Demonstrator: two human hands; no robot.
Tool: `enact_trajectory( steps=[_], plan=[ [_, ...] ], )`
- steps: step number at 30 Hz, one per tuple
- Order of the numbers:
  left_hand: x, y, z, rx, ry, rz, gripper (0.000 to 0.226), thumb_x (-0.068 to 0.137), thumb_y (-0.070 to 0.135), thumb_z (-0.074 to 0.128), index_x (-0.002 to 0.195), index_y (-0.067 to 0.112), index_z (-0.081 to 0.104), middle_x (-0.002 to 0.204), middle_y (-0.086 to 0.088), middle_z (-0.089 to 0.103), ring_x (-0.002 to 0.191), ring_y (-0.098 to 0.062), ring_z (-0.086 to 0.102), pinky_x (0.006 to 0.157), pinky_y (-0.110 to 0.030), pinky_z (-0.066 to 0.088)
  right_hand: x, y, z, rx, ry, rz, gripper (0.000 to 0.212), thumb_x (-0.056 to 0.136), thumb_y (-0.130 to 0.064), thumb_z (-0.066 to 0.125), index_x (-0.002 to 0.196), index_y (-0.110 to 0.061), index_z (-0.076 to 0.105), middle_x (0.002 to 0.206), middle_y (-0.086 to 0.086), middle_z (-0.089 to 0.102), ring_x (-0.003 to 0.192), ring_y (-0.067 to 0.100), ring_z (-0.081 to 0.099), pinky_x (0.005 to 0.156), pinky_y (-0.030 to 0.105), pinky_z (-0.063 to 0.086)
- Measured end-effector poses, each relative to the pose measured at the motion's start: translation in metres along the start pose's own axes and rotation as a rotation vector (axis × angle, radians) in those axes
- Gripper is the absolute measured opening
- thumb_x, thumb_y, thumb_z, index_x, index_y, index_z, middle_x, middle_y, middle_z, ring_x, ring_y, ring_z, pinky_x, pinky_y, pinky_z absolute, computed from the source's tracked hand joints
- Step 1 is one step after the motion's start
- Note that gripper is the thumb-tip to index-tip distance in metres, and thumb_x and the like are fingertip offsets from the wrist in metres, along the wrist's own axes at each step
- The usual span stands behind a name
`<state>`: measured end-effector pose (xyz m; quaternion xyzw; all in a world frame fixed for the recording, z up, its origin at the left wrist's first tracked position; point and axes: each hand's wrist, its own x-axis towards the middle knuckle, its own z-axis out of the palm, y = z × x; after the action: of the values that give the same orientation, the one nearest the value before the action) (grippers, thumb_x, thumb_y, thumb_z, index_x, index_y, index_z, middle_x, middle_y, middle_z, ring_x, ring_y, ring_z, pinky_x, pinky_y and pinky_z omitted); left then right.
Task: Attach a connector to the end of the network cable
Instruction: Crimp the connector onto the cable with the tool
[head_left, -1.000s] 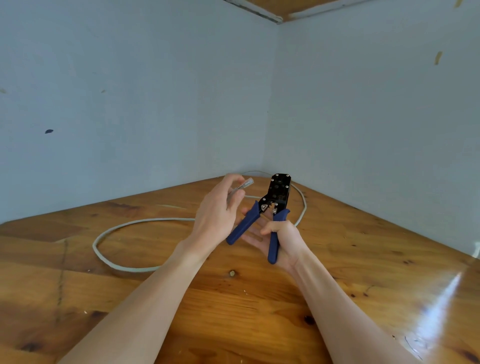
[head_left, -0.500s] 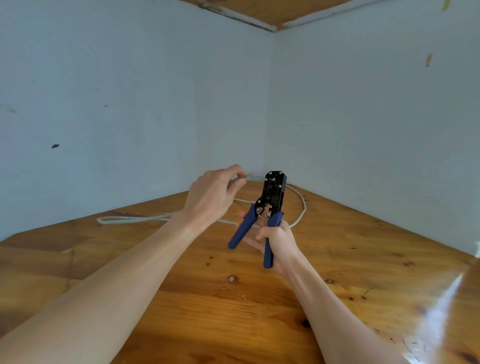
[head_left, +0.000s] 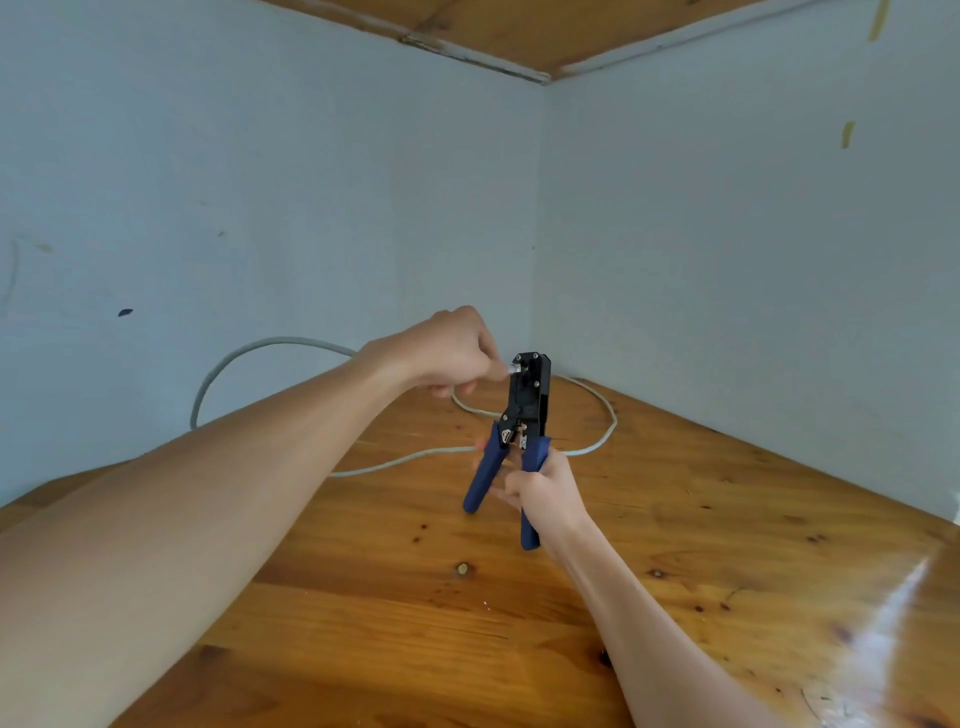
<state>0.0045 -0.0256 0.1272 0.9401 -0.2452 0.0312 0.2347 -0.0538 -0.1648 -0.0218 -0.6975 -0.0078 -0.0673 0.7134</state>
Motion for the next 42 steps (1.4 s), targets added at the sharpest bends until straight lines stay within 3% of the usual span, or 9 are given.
enact_trajectory(
  steps=[9,15,18,20,22,30,33,36,42],
  plan=[
    [0.004,0.004,-0.001,-0.012,-0.013,-0.062,0.033,0.088,0.028,0.065,0.087,-0.005,0.072,0.058,-0.011,0.056,0.033,-0.018,0.04,0.035,-0.014,0.029,-0.003,-0.004,0.002,-0.197,0.048,-0.006,0.048,0.087,0.011,0.045,0.091,-0.031,0.067,0.101,0.001,0.074,0.106,0.037,0.069,0.097,0.057,0.053],
    [0.002,0.005,-0.002,0.012,-0.026,-0.076,0.031,0.084,0.029,0.065,0.086,-0.001,0.073,0.061,-0.014,0.057,0.034,-0.018,0.041,0.038,-0.015,0.03,-0.003,-0.006,0.003,-0.277,0.061,0.007,0.04,0.092,0.008,0.047,0.123,-0.013,0.061,0.115,0.019,0.07,0.111,0.044,0.064,0.096,0.054,0.054],
    [0.002,0.006,-0.005,0.021,-0.024,-0.079,0.032,0.086,0.03,0.066,0.087,-0.001,0.074,0.059,-0.011,0.058,0.034,-0.017,0.041,0.036,-0.014,0.03,-0.003,-0.01,0.001,-0.327,0.064,0.021,0.036,0.094,0.005,0.046,0.123,-0.01,0.06,0.097,0.018,0.07,0.076,0.028,0.073,0.07,0.041,0.061],
    [0.002,0.007,-0.007,0.016,-0.023,-0.078,0.03,0.087,0.027,0.067,0.087,-0.002,0.073,0.057,-0.008,0.057,0.033,-0.016,0.04,0.036,-0.016,0.03,-0.004,-0.012,0.0,-0.357,0.073,0.027,0.034,0.095,0.005,0.045,0.121,-0.009,0.06,0.075,0.009,0.06,0.038,0.006,0.052,0.038,0.023,0.043],
    [0.003,0.009,-0.009,0.011,-0.034,-0.075,0.028,0.088,0.025,0.067,0.085,-0.002,0.073,0.055,-0.006,0.056,0.032,-0.015,0.039,0.036,-0.018,0.029,-0.004,-0.012,-0.001,-0.363,0.089,0.042,0.033,0.094,0.006,0.044,0.12,-0.01,0.057,0.068,0.003,0.051,0.026,0.002,0.04,0.031,0.015,0.03],
    [0.001,0.01,-0.013,0.04,-0.057,-0.041,0.023,0.093,0.029,0.067,0.084,0.01,0.075,0.053,0.0,0.055,0.03,-0.01,0.038,0.034,-0.014,0.028,-0.006,-0.016,-0.002,-0.366,0.099,0.011,0.046,0.09,0.015,0.038,0.117,-0.017,0.057,0.07,-0.004,0.049,0.042,0.003,0.045,0.03,0.011,0.029],
    [0.002,0.008,-0.013,0.06,-0.046,-0.03,0.022,0.092,0.03,0.067,0.084,0.011,0.076,0.051,0.002,0.056,0.03,-0.009,0.039,0.035,-0.014,0.031,-0.006,-0.015,-0.003,-0.342,0.09,0.009,0.039,0.089,0.02,0.036,0.112,-0.002,0.058,0.074,-0.008,0.051,0.035,-0.005,0.048,0.031,0.011,0.03],
    [0.002,0.007,-0.012,0.092,-0.021,-0.023,0.024,0.091,0.032,0.068,0.081,0.012,0.076,0.05,0.003,0.057,0.029,-0.006,0.041,0.04,-0.015,0.036,-0.007,-0.018,-0.002,-0.367,0.093,0.007,0.042,0.09,0.018,0.037,0.1,-0.017,0.057,0.072,-0.005,0.05,0.035,-0.001,0.047,0.031,0.011,0.029],
    [0.002,0.008,-0.009,0.102,0.014,-0.028,0.034,0.089,0.034,0.067,0.076,0.004,0.075,0.046,0.003,0.057,0.033,-0.01,0.042,0.047,-0.019,0.037,-0.007,-0.017,0.001,-0.386,0.07,-0.024,0.041,0.092,0.016,0.04,0.119,-0.01,0.056,0.078,-0.006,0.053,0.05,0.002,0.053,0.035,0.009,0.034]
  ],
)
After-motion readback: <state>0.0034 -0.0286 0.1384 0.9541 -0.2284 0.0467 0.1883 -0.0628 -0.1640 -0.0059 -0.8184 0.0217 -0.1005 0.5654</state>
